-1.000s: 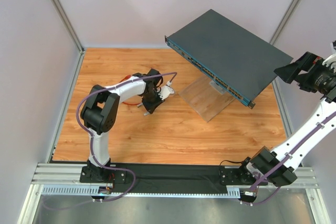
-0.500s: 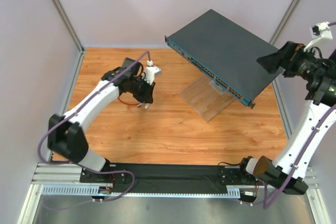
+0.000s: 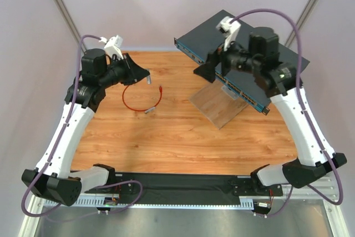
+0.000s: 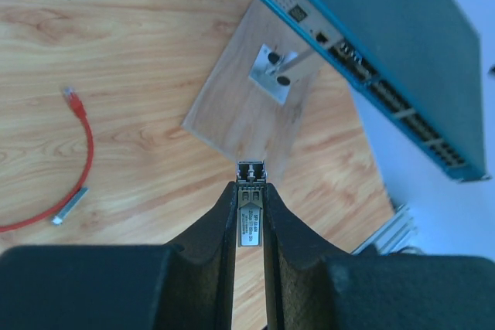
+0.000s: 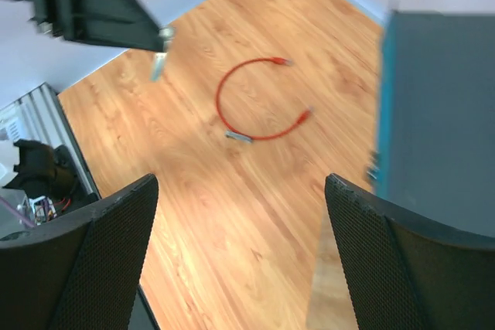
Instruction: Insert the plug into the switch port
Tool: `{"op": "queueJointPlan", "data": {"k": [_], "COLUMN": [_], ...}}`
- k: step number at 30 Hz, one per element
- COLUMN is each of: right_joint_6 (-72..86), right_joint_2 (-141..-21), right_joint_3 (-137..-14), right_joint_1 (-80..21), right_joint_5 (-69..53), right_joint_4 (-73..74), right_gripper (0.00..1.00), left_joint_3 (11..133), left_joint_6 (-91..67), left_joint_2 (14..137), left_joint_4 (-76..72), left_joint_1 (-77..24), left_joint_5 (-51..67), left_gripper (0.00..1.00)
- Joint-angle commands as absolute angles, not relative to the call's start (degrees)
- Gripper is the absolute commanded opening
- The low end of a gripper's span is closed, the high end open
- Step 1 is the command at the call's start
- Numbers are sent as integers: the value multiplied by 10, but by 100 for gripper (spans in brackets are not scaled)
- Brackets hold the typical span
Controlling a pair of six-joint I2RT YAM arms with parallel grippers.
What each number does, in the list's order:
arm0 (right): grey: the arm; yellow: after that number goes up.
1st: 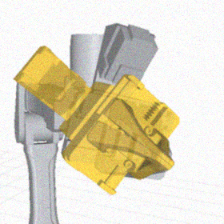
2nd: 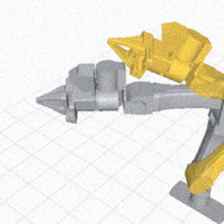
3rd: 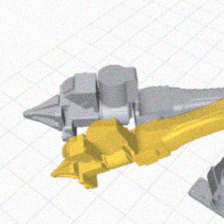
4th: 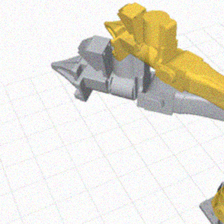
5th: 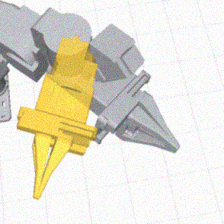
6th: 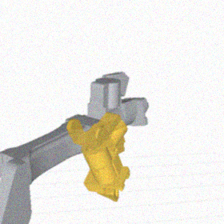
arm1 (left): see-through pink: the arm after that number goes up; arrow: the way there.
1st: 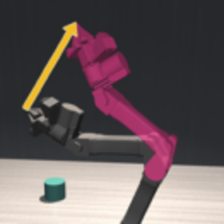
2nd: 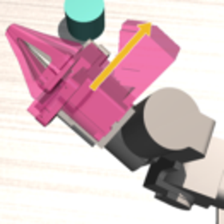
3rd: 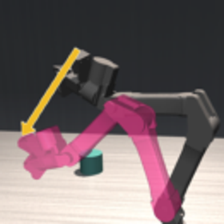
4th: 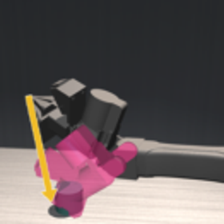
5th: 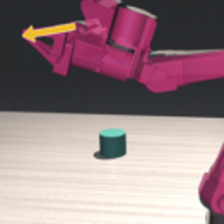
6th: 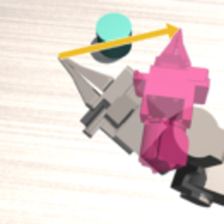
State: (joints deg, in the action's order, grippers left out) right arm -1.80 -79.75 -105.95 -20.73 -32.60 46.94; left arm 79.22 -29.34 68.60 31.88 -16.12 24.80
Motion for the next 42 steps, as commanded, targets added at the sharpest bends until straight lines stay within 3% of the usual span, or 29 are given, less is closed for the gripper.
{"op": "queueJointPlan", "data": {"k": [1,5,9,17,24,25,26,28,29,33,36,39,42], "right_joint_6": [-40,-51,-42,-4,10,11,10,10,9,10,6,15,27], "right_joint_2": [-791,-830,-867,-920,-954,-957,-959,-963,-963,-960,-947,-927,-891], "right_joint_3": [-1040,-1030,-1024,-1040,-1060,-1063,-1066,-1067,-1064,-1052,-1043,-1031,-1004], "right_joint_1": [-302,-422,-477,-505,-508,-508,-508,-509,-508,-507,-504,-471,-440], "right_joint_5": [-249,-177,-115,-63,-51,-47,-49,-52,-53,-78,-109,-182,-279], "right_joint_4": [351,316,281,259,254,251,250,250,250,258,268,288,303], "right_gripper": [88,87,82,79,70,67,53,45,32,0,0,0,0], "left_joint_3": [766,745,738,717,697,691,688,680,679,675,679,719,760], "left_joint_6": [-449,-512,-547,-580,-594,-595,-596,-605,-606,-607,-585,-497,-305], "left_joint_2": [659,642,633,610,601,600,599,595,594,592,591,591,600], "left_joint_4": [233,200,197,176,171,172,172,165,163,149,138,148,184], "left_joint_1": [-136,-128,-128,-128,-128,-128,-128,-128,-128,-128,-127,-120,-118], "left_joint_5": [255,255,247,259,272,273,275,280,280,291,294,295,328], "left_gripper": [0,0,0,0,0,0,0,0,0,0,11,50,59]}}
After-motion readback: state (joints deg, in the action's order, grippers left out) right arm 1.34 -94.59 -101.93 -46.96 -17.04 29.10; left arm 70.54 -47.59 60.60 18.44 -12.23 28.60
